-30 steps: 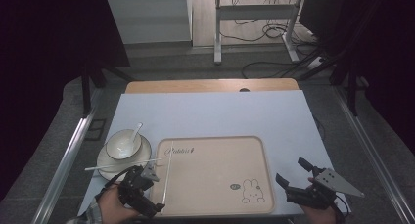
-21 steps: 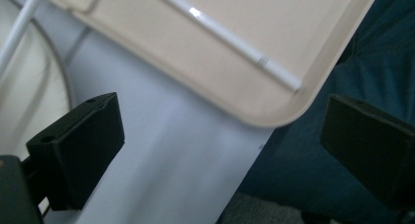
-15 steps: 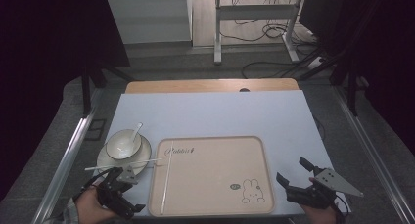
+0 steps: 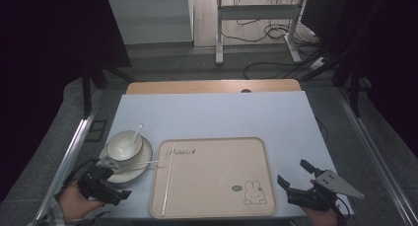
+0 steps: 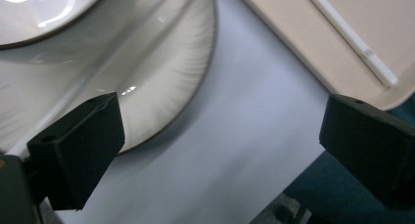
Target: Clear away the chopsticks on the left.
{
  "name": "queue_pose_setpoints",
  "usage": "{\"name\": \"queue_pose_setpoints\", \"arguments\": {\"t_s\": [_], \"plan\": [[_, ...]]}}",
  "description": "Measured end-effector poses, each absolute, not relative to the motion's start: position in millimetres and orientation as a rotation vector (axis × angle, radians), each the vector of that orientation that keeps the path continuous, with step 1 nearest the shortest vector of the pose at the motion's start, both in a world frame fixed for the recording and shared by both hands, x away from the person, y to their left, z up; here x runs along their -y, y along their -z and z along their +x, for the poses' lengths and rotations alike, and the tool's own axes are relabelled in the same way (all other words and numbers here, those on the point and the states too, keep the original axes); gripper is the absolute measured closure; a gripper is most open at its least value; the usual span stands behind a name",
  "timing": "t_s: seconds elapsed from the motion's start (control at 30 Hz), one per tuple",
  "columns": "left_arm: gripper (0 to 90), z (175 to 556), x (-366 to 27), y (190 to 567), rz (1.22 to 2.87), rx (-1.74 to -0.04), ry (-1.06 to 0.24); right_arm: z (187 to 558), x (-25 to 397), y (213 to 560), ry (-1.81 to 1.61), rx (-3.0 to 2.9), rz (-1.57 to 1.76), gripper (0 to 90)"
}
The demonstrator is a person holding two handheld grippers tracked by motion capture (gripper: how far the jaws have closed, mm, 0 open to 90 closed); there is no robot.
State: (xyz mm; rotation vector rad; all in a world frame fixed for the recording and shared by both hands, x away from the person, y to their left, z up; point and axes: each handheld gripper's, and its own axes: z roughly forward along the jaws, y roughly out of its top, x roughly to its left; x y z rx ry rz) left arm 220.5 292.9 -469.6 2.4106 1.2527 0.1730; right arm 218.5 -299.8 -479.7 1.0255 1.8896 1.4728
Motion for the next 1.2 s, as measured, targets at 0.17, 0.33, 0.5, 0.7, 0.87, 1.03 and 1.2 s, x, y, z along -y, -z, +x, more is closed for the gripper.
{"name": "queue_pose_setpoints", "arguments": {"t_s": [0.17,0.33,0.5,0.7,0.87,1.03,1.2], "plan": [[3.3,226.6,-305.3,467.2,2.381,-1.319,-0.178,218.7,299.7,479.8,-1.473,-1.892,1.028,4.3],[4.1,230.7,-313.3,467.1,2.376,-1.306,-0.208,218.4,300.1,479.6,-1.475,-1.890,1.029,4.3],[5.9,232.6,-316.6,471.9,2.401,-1.233,-0.256,218.6,300.1,480.0,-1.472,-1.889,1.031,4.2],[8.0,240.9,-322.1,479.3,2.416,-1.213,-0.252,219.0,300.6,480.4,-1.469,-1.890,1.034,4.2],[10.9,250.2,-322.6,485.6,2.421,-1.221,-0.261,219.4,301.6,481.1,-1.472,-1.888,1.046,4.2],[12.2,259.7,-322.0,494.9,2.461,-1.232,-0.231,219.9,302.3,481.5,-1.469,-1.888,1.047,4.3],[13.4,264.0,-323.7,498.9,2.456,-1.242,-0.213,219.9,301.7,481.6,-1.468,-1.895,1.047,4.3]]}}
